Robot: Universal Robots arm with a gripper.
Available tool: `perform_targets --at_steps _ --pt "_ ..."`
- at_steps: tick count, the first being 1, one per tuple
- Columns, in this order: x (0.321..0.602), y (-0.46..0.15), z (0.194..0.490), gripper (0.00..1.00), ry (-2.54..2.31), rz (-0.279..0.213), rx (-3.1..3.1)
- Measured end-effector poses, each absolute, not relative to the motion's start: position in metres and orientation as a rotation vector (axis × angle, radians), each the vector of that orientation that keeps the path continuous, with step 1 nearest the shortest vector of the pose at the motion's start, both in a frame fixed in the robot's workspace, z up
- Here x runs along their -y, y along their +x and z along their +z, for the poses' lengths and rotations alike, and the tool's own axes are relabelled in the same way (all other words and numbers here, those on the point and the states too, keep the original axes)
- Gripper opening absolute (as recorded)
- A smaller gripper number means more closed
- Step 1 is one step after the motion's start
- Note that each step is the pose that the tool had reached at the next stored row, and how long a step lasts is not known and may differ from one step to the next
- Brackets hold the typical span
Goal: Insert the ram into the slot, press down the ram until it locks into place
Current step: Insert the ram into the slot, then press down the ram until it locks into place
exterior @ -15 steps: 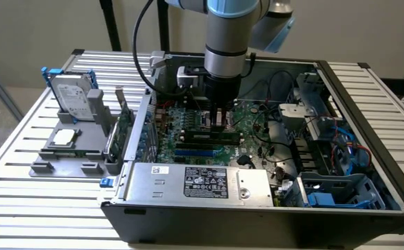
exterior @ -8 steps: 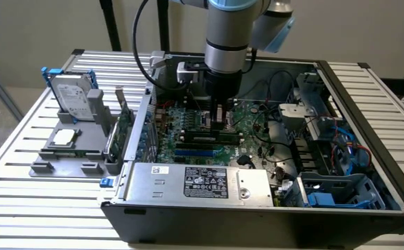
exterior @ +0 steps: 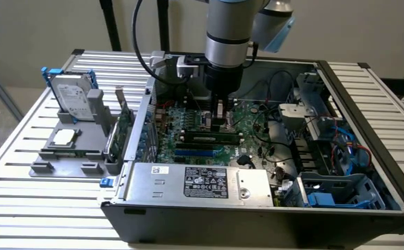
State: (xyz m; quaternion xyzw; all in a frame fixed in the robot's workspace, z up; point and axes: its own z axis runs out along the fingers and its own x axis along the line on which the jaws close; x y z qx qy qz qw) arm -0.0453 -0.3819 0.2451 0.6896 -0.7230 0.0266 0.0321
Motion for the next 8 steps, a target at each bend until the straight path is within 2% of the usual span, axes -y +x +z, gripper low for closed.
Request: perform_targets --at_steps 8 --pt "0.3819 -0.0453 0.2454 0.11 2.123 0.082 2.226"
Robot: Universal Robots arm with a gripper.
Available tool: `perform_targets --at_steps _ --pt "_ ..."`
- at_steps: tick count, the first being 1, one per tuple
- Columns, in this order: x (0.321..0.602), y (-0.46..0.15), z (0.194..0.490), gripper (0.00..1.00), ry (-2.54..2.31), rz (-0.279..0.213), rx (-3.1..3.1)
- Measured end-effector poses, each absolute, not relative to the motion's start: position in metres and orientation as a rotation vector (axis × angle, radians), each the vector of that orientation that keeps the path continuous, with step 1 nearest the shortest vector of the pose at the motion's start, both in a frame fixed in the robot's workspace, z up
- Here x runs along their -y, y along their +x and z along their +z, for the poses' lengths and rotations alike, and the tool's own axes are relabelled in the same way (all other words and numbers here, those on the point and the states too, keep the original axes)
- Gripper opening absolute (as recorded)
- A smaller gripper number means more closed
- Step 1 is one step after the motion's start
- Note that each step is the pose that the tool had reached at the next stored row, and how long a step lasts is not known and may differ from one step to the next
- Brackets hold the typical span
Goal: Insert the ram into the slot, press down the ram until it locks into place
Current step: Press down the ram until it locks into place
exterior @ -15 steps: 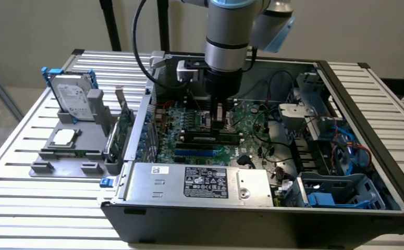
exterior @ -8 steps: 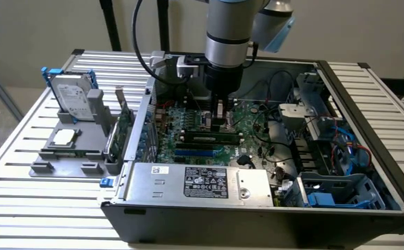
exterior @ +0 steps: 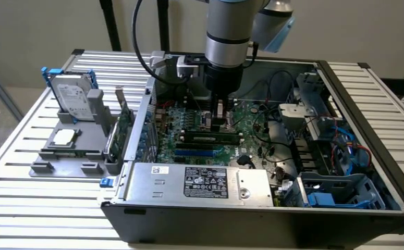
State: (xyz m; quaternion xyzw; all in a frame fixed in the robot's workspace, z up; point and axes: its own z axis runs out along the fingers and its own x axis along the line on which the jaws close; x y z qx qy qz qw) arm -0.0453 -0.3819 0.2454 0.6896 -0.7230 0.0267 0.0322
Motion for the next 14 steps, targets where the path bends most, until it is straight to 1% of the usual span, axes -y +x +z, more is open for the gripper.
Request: perform_targets --at_steps 6,14 --pt "0.382 -0.045 0.245 0.11 2.123 0.082 2.226" --pt "0.382 -0.045 0.234 0.11 2.123 0.082 2.226"
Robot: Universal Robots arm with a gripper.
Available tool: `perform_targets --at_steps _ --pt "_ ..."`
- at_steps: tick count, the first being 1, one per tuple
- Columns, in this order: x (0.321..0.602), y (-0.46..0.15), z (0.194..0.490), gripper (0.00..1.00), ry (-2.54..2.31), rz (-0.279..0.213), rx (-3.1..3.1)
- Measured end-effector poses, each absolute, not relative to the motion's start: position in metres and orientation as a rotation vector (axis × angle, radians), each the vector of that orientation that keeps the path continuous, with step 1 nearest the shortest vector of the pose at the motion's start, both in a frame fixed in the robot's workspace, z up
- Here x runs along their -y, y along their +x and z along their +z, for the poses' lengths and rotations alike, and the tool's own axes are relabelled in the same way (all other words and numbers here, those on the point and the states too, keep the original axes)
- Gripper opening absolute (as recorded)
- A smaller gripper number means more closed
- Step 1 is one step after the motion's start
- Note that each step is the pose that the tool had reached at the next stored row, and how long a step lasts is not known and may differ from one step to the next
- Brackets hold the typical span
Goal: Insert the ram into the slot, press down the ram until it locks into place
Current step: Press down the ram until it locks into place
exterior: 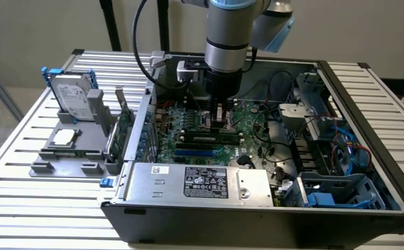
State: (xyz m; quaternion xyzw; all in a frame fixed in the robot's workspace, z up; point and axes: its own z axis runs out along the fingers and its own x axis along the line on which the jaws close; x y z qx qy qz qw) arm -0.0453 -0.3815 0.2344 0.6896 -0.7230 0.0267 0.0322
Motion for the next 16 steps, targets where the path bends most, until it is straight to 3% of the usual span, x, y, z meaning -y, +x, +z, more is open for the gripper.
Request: perform_targets --at_steps 10,16 --pt "0.382 -0.045 0.226 0.11 2.123 0.082 2.226" --pt "0.382 -0.045 0.253 0.11 2.122 0.079 2.224"
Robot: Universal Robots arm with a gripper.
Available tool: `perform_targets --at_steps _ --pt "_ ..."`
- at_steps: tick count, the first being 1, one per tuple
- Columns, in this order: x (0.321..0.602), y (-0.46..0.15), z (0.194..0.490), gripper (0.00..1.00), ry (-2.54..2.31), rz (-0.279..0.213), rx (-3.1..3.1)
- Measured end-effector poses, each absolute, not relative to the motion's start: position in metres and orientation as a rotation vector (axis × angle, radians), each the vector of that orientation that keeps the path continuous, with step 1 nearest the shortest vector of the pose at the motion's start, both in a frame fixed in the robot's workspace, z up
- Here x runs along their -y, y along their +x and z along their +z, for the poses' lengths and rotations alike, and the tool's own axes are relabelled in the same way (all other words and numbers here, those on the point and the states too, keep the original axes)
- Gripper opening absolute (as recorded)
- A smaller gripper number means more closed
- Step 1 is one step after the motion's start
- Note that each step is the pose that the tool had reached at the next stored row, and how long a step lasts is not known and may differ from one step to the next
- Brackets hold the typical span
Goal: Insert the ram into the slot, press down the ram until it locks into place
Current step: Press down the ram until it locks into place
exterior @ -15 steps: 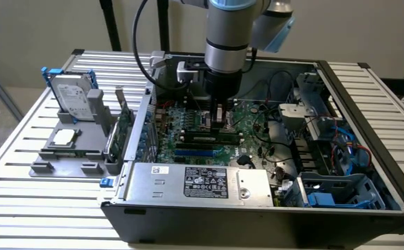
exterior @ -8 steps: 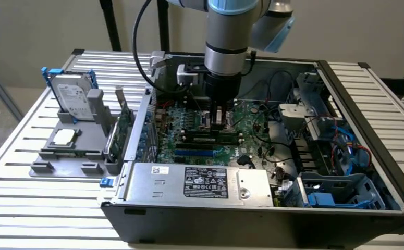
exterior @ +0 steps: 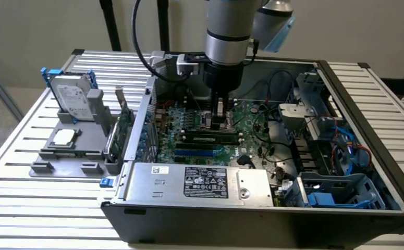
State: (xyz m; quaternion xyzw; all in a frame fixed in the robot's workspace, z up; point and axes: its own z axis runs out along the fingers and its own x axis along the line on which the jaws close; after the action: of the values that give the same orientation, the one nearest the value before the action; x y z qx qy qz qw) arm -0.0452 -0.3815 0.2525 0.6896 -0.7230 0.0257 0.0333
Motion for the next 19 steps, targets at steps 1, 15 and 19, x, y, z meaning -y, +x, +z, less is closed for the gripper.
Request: perform_targets --at_steps 1,15,19 --pt "0.3815 -0.0453 0.256 0.11 2.122 0.079 2.224" --pt "0.3815 -0.0449 0.2591 0.11 2.122 0.079 2.224" --pt "0.3815 -0.0448 0.2597 0.11 2.122 0.079 2.224"
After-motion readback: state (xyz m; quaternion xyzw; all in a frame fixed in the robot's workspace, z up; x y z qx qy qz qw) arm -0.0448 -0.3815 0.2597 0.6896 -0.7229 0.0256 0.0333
